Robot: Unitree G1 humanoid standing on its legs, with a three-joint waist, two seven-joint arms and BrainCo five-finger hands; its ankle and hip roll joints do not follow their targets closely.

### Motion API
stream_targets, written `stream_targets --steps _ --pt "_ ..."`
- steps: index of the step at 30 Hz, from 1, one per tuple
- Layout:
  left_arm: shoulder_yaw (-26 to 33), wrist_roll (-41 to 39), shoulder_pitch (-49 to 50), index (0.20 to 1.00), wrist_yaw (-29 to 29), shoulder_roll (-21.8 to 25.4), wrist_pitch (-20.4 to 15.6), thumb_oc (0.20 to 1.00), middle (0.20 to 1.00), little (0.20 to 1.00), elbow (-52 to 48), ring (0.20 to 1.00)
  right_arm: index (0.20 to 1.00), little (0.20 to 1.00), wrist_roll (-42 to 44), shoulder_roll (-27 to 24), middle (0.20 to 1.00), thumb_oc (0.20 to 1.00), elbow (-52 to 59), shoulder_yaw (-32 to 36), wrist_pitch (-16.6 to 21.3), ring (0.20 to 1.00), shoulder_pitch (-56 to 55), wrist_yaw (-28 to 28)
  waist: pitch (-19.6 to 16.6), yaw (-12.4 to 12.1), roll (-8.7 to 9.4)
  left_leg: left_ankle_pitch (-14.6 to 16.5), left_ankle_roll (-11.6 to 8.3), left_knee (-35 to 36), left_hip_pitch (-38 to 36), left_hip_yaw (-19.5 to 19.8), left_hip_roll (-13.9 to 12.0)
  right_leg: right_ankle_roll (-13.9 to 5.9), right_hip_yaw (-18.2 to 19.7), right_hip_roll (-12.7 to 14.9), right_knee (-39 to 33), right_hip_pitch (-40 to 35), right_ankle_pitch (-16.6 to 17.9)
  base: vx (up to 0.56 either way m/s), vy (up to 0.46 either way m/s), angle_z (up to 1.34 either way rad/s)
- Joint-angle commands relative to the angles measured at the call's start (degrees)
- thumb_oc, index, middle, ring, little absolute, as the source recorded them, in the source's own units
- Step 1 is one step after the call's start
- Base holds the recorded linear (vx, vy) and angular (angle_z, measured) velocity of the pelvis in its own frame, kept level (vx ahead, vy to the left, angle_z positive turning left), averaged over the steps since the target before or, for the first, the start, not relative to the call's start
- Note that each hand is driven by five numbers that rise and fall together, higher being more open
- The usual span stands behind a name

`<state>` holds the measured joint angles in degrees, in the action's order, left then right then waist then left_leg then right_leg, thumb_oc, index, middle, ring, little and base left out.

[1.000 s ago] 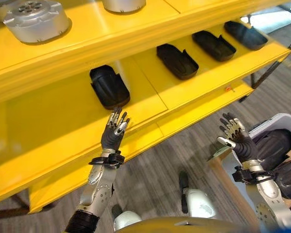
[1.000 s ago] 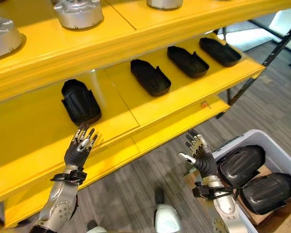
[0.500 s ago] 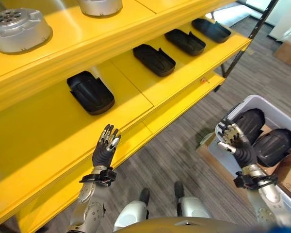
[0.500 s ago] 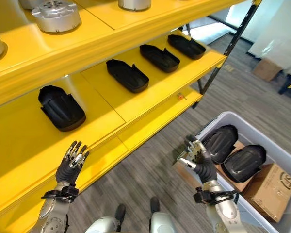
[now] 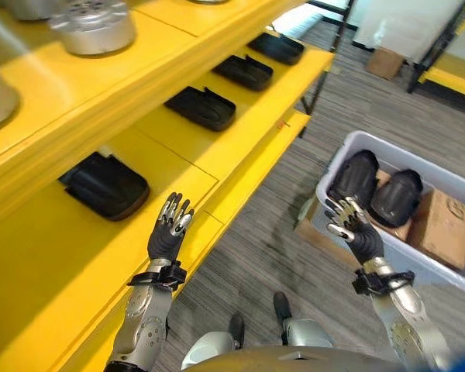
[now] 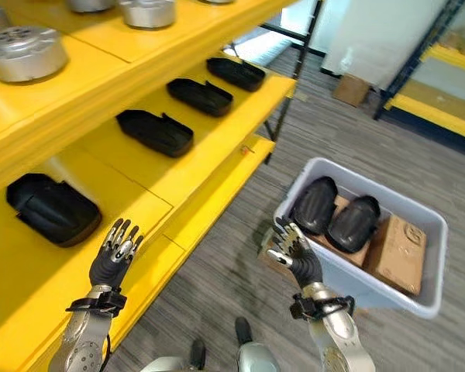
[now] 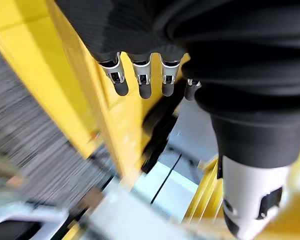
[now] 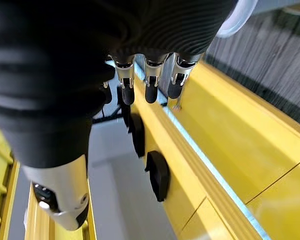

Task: Move parts from the plastic box to the shelf.

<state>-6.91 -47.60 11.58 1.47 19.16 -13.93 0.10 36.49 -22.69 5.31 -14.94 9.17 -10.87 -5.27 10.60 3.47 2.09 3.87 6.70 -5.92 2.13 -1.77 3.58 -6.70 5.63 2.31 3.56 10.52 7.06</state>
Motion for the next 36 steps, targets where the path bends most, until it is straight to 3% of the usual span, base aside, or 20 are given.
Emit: stream_targets --steps 1,2,3,5,7,8,10,13,15,20,24,26,28,29,30,32,33,34,35,36 --pt "2.29 2.12 2.03 1.0 -0.96 0.95 -2.05 1.0 1.0 1.0 -4.44 1.0 1.0 1.0 1.17 -0.13 1.0 1.0 2.67 1.46 1.32 1.0 1.42 0.06 -0.34 -2.45 -2.0 -2.22 -2.71 5.79 -2.03 1.51 -1.44 -0.65 -11.4 6.86 9.45 -1.33 -4.24 0.04 -0.022 -0.79" --pt "2.31 2.11 2.03 1.0 -0.95 0.94 -2.04 1.0 1.0 1.0 -4.45 1.0 1.0 1.0 1.17 -0.14 1.0 1.0 2.67 1.45 1.31 1.0 1.42 0.07 -0.17 -2.42 -2.03 -2.23 -2.71 5.91 -2.3 1.52 -1.47 -0.65 -11.43 6.83 9.39 -1.58 -4.24 0.16 -0.097 -1.05" --pt "2.79 1.07 2.88 1.0 -0.3 0.83 -1.56 1.0 1.0 1.0 -4.65 1.0 1.0 1.0 0.27 -0.88 1.0 1.0 2.42 1.48 0.73 1.0 1.96 -0.54 -0.52 -2.41 -2.13 -1.52 -2.96 7.75 -4.3 1.03 -1.68 -1.81 -11.28 10.83 4.08 -0.68 0.76 0.17 -0.12 -0.96" --pt "3.29 1.05 2.87 1.0 -0.55 0.75 -1.49 1.0 1.0 1.0 -4.92 1.0 1.0 1.0 -0.88 -0.87 1.0 1.0 1.69 1.49 0.65 1.0 2.85 0.22 -0.13 -2.38 -2.3 -0.08 -3.66 7.84 -5.69 -0.64 -2.39 -3.62 -13.65 15.54 -1.25 2.19 5.33 0.19 -0.158 -0.89" --pt "3.73 1.36 3.12 1.0 -0.59 0.63 -1.52 1.0 1.0 1.0 -4.69 1.0 1.0 1.0 -1.47 -0.71 1.0 1.0 1.97 1.5 0.36 1.0 2.6 0.28 0.24 -2.36 -2.11 0.3 -3.9 7.93 -6.56 -1.2 -2.49 -4.19 -14.95 16.65 -2.64 1.9 6.64 0.12 -0.122 -0.69" --pt "3.95 2.27 3.08 1.0 -0.69 -0.03 -1.51 1.0 1.0 1.0 -4.32 1.0 1.0 1.0 -1.99 -0.32 1.0 1.0 2.45 1.82 0.39 1.0 2.12 0.18 0.37 -2.38 -1.29 1.0 -4.58 8.79 -8.18 -2.34 -2.62 -5.69 -17.35 18.58 -4.27 1.99 9.26 0.14 -0.196 -0.43" --pt "3.59 2.49 2.11 1.0 -0.7 -0.87 -1.17 1.0 1.0 1.0 -3.51 1.0 1.0 1.0 -1.63 0.06 1.0 1.0 2.46 2.52 -0.02 1.0 1.29 0.33 -0.48 -2.78 0.24 1.88 -5.55 9.5 -9.11 -2.82 -2.36 -6.18 -20.23 19.51 -4.79 -0.16 8.97 0.2 -0.241 -0.04" --pt "2.75 2.32 0.02 1.0 -1.51 -1.88 -0.99 1.0 1.0 1.0 -3.03 1.0 1.0 1.0 0.0 0.4 1.0 1.0 3.06 3.69 0.07 1.0 0.35 0.73 -1.21 -1.75 0.87 2.49 -7.85 9.24 -10.03 -1.62 -5.64 -5.97 -21.11 19.0 -0.99 -0.2 6.82 0.18 -0.266 0.14" --pt "2.73 2.32 0.0 1.0 -1.51 -1.9 -0.99 1.0 1.0 1.0 -3.01 1.0 1.0 1.0 0.01 0.38 1.0 1.0 3.08 3.71 0.06 1.0 0.34 0.73 -1.2 -1.66 0.78 2.5 -7.91 9.24 -10.04 -1.51 -5.76 -5.92 -21.25 18.94 -0.85 -0.24 6.68 0.1 -0.155 0.4" --pt "0.58 1.17 -2.42 1.0 -2.14 -1.84 -0.98 1.0 1.0 1.0 -3.62 1.0 1.0 1.0 0.75 -0.65 1.0 1.0 3.08 5.32 1.17 1.0 -0.32 2.35 -1.03 1.49 -1.7 0.45 -11.63 9.46 -9.99 0.29 -14.3 -3.47 -25.37 17.31 9.96 0.9 -3.41 0.16 -0.318 0.2" --pt "-0.42 0.51 -3.14 1.0 -1.83 -1.92 -0.98 1.0 1.0 1.0 -3.06 1.0 1.0 1.0 1.86 -1.33 1.0 1.0 3.07 5.57 1.81 1.0 -0.75 2.73 -1.0 2.7 -2.89 -3.05 -12.91 5.61 -7.62 -0.22 -17.24 -0.78 -23.99 14.65 10.69 1.76 -6.7 0.11 -0.216 0.36" --pt "-0.36 0.56 -3.09 1.0 -1.72 -2.01 -1.04 1.0 1.0 1.0 -2.97 1.0 1.0 1.0 1.95 -1.67 1.0 1.0 3.12 5.59 1.93 1.0 -0.97 2.56 -1.0 2.81 -2.96 -5.18 -13.08 3.07 -6.38 -0.34 -17.76 0.14 -23.69 13.72 9.89 1.61 -6.95 0.07 -0.145 -0.14" --pt "-0.02 0.14 -2.56 1.0 -1.4 -1.9 -1.3 1.0 1.0 1.0 -3.21 1.0 1.0 1.0 2.45 -2.55 1.0 1.0 3.1 5.05 2.25 1.0 -1.11 2.23 -0.37 2.26 -2.54 -11.26 -12.82 -6.64 -2.73 0.84 -17.76 2.78 -22.27 10.55 7.74 0.27 -7.93 0.13 -0.289 -0.12" --pt "0.13 -0.18 -1.84 1.0 -1.23 -1.59 -1.4 1.0 1.0 1.0 -3.95 1.0 1.0 1.0 2.67 -3.67 1.0 1.0 3.65 4.9 2.38 1.0 -1.45 1.76 1.37 0.81 -1.03 -12.86 -11.2 -16.21 2.17 2.99 -15.5 4.66 -20.59 8.93 5.87 -1.75 -8.58 0.13 -0.317 -0.28" --pt "-0.01 -0.05 -1.72 1.0 -1.23 -1.41 -1.43 1.0 1.0 1.0 -4.38 1.0 1.0 1.0 2.47 -4.38 1.0 1.0 3.58 5.14 2.32 1.0 -1.33 1.51 2.26 0.1 -0.1 -12.15 -10.7 -22.05 4.9 4.65 -12.7 5.24 -19.65 8.48 4.97 -2.78 -8.73 0.09 -0.238 -0.48" --pt "0.21 -0.19 -1.46 1.0 -1.14 -1.21 -1.36 1.0 1.0 1.0 -4.56 1.0 1.0 1.0 2.27 -4.92 1.0 1.0 3.71 5.36 2.29 1.0 -1.42 1.42 2.72 -0.23 0.39 -11.15 -10.25 -23.91 7.19 4.67 -11.97 5.39 -18.97 8.04 4.18 -3.55 -9.17 0.12 -0.095 -0.79" --pt "0.15 -0.35 -0.67 1.0 -0.69 -1.08 -1.02 1.0 1.0 1.0 -4.88 1.0 1.0 1.0 2.76 -5.62 1.0 1.0 3.99 5.99 2.31 1.0 -1.64 0.95 3.53 -1.38 1.17 -7.71 -9.64 -18.57 12.6 5.41 -10.11 4.46 -17.25 7.96 2.3 -5.31 -8.96 0.36 0.035 -0.74" --pt "0.28 -0.91 0.54 1.0 -0.14 -0.77 -1.0 1.0 1.0 1.0 -5.55 1.0 1.0 1.0 3.09 -6.46 1.0 1.0 4.19 6.69 2.53 1.0 -1.78 0.49 3.52 -2.21 0.89 -9.42 -10.52 -7.49 13.78 7.09 -12.03 3.04 -15.34 7.44 1.03 -6.71 -9.27 0.45 0.165 -0.62" --pt "0.48 -0.82 1.25 1.0 0.14 -0.85 -1.08 1.0 1.0 1.0 -5.64 1.0 1.0 1.0 2.75 -6.84 1.0 1.0 4.12 6.7 2.71 1.0 -1.88 0.33 3.53 -2.82 0.14 -14.14 -11.7 0.59 13.88 7.28 -15.28 2.44 -14.49 7.33 0.77 -7.64 -9.99 0.45 0.261 -0.67" --pt "0.59 -0.47 1.73 1.0 0.3 -0.86 -1.23 1.0 1.0 1.0 -5.49 1.0 1.0 1.0 2.29 -7.01 1.0 1.0 3.98 6.82 2.88 1.0 -2.03 0.1 3.32 -3.29 -0.33 -15.44 -12.51 5.45 14.89 8.07 -16.37 1.72 -13.7 7.67 0.46 -8.39 -10.19 0.59 0.414 -1.06"
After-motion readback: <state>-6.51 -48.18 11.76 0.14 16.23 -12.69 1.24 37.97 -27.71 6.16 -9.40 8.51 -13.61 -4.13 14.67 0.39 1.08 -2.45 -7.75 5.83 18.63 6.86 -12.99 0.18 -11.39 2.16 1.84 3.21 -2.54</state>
